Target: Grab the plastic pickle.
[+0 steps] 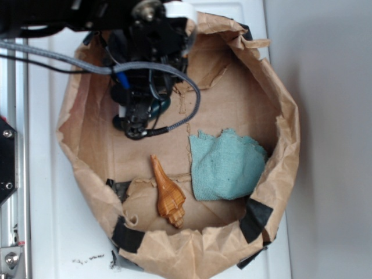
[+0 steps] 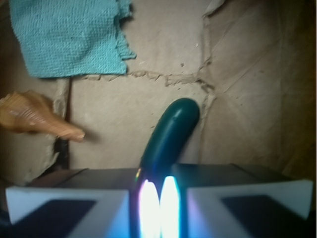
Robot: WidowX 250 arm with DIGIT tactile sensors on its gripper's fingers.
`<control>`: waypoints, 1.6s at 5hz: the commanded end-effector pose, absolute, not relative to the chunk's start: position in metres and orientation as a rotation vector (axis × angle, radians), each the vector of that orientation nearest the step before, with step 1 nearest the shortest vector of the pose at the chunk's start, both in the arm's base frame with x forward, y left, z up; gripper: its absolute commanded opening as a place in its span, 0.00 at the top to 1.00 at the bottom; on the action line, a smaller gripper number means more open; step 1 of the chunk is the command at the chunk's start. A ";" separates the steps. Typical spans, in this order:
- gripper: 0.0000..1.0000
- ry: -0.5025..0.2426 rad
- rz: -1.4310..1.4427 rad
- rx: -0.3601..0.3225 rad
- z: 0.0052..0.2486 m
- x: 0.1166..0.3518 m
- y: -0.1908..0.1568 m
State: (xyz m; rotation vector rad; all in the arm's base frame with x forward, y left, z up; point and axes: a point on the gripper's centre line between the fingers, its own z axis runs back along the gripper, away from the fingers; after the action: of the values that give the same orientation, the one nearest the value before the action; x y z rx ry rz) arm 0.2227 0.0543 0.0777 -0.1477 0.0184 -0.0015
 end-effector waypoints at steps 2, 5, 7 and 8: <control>0.00 -0.033 0.079 -0.134 0.057 0.224 0.053; 0.00 -0.075 0.162 -0.027 0.017 0.254 0.032; 1.00 -0.087 0.189 0.000 0.009 0.261 0.029; 1.00 -0.092 0.181 -0.010 0.014 0.260 0.030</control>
State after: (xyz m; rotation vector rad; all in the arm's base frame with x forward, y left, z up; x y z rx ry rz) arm 0.2585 0.0297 0.0153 -0.0142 -0.0896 0.2037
